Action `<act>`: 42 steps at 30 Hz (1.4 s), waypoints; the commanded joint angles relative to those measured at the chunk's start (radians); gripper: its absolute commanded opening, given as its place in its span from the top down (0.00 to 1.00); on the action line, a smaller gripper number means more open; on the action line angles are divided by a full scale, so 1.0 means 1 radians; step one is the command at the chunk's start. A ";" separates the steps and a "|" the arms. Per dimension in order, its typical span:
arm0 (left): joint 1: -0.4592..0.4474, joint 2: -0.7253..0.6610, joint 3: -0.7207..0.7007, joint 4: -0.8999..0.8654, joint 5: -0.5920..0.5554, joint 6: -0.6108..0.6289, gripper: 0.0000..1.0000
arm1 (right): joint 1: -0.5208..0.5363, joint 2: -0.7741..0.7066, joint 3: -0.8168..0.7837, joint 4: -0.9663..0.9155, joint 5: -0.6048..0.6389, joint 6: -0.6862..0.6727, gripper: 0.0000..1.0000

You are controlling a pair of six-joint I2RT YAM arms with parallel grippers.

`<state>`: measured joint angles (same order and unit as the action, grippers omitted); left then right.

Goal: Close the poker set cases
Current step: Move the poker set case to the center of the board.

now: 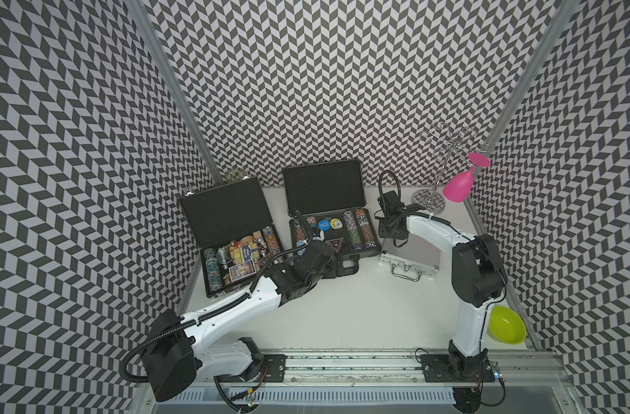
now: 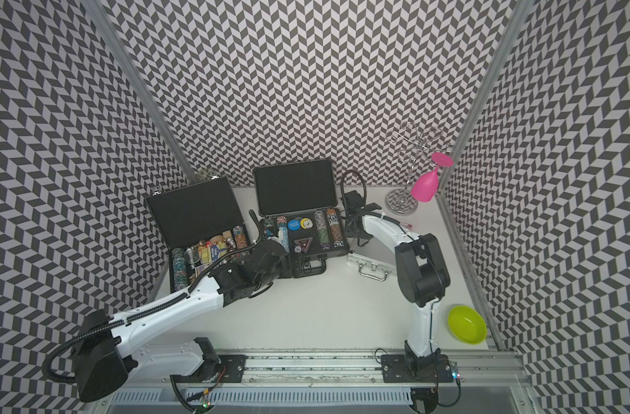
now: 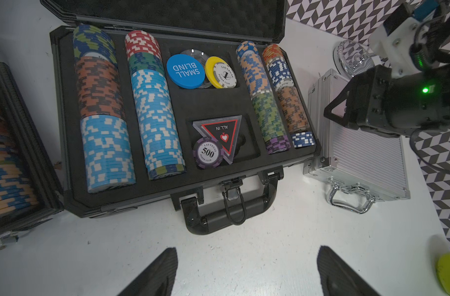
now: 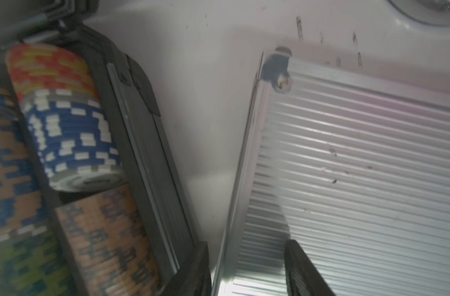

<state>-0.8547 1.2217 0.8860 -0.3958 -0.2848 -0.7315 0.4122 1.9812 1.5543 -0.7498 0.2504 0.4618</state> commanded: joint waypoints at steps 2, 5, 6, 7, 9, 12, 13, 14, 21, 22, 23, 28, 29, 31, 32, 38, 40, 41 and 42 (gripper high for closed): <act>0.003 -0.026 0.005 -0.015 -0.053 0.001 0.12 | 0.032 0.069 0.030 -0.084 0.110 -0.011 0.51; 0.004 -0.035 0.010 -0.014 -0.060 0.003 0.12 | 0.032 0.085 -0.026 -0.088 0.138 -0.003 0.55; 0.004 -0.037 0.014 -0.015 -0.060 0.005 0.12 | 0.032 0.082 -0.057 -0.081 0.147 -0.004 0.56; 0.004 -0.039 0.017 -0.015 -0.060 0.007 0.12 | 0.033 0.074 -0.090 -0.073 0.155 -0.001 0.58; 0.005 -0.043 0.022 -0.016 -0.062 0.008 0.12 | 0.031 0.055 -0.146 -0.064 0.170 0.006 0.60; 0.005 -0.045 0.027 -0.015 -0.058 0.007 0.12 | 0.024 0.011 -0.224 -0.050 0.188 0.014 0.62; 0.004 -0.046 0.031 -0.015 -0.057 0.007 0.12 | 0.019 -0.005 -0.245 -0.044 0.189 0.010 0.63; 0.005 -0.049 0.033 -0.017 -0.053 0.007 0.12 | 0.014 -0.019 -0.263 -0.039 0.195 0.006 0.63; 0.003 -0.055 0.064 -0.019 -0.041 0.019 0.13 | -0.035 -0.114 -0.367 0.002 0.208 -0.071 0.64; 0.003 -0.049 0.071 -0.018 -0.033 0.023 0.13 | -0.047 -0.127 -0.377 0.005 0.207 -0.082 0.64; 0.003 -0.046 0.075 -0.017 -0.027 0.024 0.13 | -0.057 -0.140 -0.385 0.008 0.204 -0.092 0.64; -0.003 -0.020 0.103 -0.026 -0.016 0.033 0.13 | -0.123 -0.199 -0.417 0.019 0.210 -0.149 0.64; -0.004 -0.018 0.110 -0.030 -0.017 0.036 0.13 | -0.138 -0.211 -0.420 0.023 0.193 -0.153 0.64; -0.005 -0.015 0.121 -0.038 -0.019 0.045 0.13 | -0.160 -0.235 -0.423 0.029 0.160 -0.155 0.64; -0.004 -0.015 0.124 -0.040 -0.022 0.048 0.13 | -0.160 -0.247 -0.417 0.029 0.148 -0.157 0.63; -0.004 -0.010 0.102 -0.027 -0.009 0.042 0.13 | -0.166 -0.370 -0.392 0.033 -0.072 -0.049 0.51; -0.004 -0.009 0.092 -0.019 -0.003 0.040 0.13 | -0.173 -0.415 -0.395 0.035 -0.137 0.014 0.51; -0.004 -0.008 0.089 -0.016 0.000 0.038 0.13 | -0.175 -0.437 -0.399 0.032 -0.146 0.056 0.50; -0.004 -0.008 0.084 -0.013 0.002 0.038 0.13 | -0.176 -0.463 -0.411 0.038 -0.156 0.094 0.50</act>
<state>-0.8570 1.2072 0.9783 -0.4179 -0.2840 -0.6926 0.2432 1.5974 1.1576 -0.7013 0.1917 0.4332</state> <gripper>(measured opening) 0.869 0.496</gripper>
